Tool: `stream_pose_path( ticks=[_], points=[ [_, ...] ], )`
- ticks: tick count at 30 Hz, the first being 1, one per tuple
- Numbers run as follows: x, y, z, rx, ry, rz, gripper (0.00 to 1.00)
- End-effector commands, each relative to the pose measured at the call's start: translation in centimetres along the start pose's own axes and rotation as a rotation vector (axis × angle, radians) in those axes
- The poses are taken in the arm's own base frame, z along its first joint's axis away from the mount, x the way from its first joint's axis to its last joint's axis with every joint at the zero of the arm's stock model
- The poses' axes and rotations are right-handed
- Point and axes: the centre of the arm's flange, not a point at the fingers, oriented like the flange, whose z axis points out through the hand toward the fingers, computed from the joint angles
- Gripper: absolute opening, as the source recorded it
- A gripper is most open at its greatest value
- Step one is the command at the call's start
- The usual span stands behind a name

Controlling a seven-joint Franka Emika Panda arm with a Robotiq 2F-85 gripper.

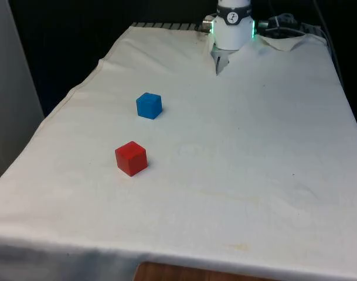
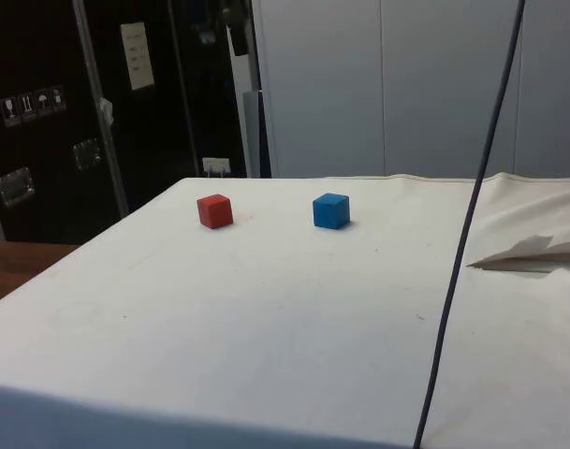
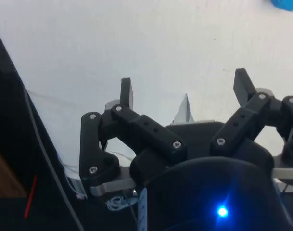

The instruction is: Stack the two cubes.

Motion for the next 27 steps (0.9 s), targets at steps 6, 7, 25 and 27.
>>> stream_pose_path(
  ticks=[6, 7, 25, 27],
  points=[
    [0.9, 0.2, 0.0, -0.013, 0.001, 0.013, 1.00],
    [1.1, 0.4, 0.0, -0.015, 0.002, 0.017, 1.00],
    [1.9, 1.1, 0.0, -0.047, 0.023, 0.052, 1.00],
    [1.9, 1.1, 0.0, -0.045, 0.020, 0.048, 1.00]
  ],
)
